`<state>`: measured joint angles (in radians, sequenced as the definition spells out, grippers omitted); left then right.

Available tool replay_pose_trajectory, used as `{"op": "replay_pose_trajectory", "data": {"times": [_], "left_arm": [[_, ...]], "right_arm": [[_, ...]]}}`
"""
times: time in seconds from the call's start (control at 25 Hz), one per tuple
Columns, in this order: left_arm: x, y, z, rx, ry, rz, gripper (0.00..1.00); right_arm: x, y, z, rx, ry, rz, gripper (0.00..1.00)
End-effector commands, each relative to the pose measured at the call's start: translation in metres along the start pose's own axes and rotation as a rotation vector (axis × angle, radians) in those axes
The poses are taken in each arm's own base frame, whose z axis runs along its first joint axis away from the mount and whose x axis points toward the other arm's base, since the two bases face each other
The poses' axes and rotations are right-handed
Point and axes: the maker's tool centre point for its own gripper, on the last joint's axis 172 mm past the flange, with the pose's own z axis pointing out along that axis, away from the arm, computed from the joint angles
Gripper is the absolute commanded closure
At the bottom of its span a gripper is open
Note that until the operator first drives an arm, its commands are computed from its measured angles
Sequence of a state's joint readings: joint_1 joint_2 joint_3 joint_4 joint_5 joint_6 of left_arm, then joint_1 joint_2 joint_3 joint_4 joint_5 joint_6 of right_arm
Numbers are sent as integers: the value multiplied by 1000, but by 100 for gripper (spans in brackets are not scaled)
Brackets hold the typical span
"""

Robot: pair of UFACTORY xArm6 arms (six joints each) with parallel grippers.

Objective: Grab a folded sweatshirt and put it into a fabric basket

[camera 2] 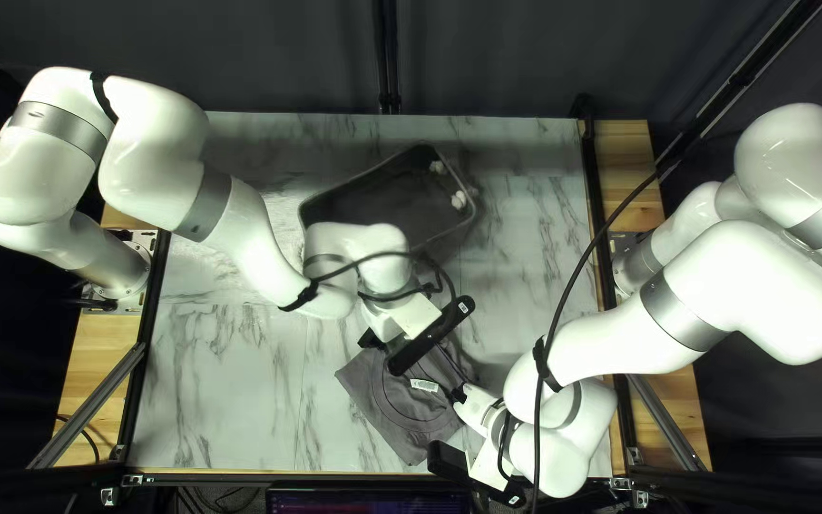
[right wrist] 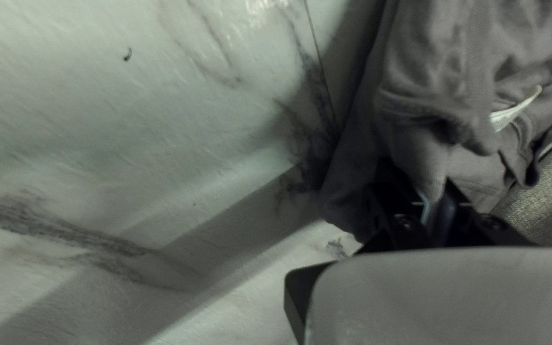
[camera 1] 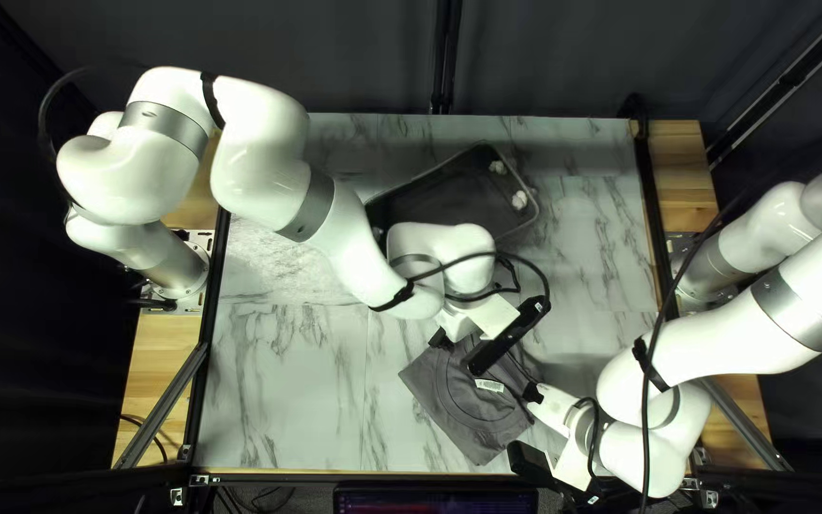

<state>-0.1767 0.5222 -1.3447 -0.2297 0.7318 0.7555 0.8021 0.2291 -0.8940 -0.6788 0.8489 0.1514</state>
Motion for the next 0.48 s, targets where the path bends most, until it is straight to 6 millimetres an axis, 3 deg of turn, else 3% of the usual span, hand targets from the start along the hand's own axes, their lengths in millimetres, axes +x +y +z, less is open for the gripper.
{"op": "replay_pose_trajectory", "data": {"times": [0.04,0.48], "left_arm": [[-5,-8,-6,21,-41,-22,0],[-9,-15,9,14,-63,-51,0]], "right_arm": [[3,1,2,3,0,-2,100],[3,0,3,7,-3,-4,100]]}}
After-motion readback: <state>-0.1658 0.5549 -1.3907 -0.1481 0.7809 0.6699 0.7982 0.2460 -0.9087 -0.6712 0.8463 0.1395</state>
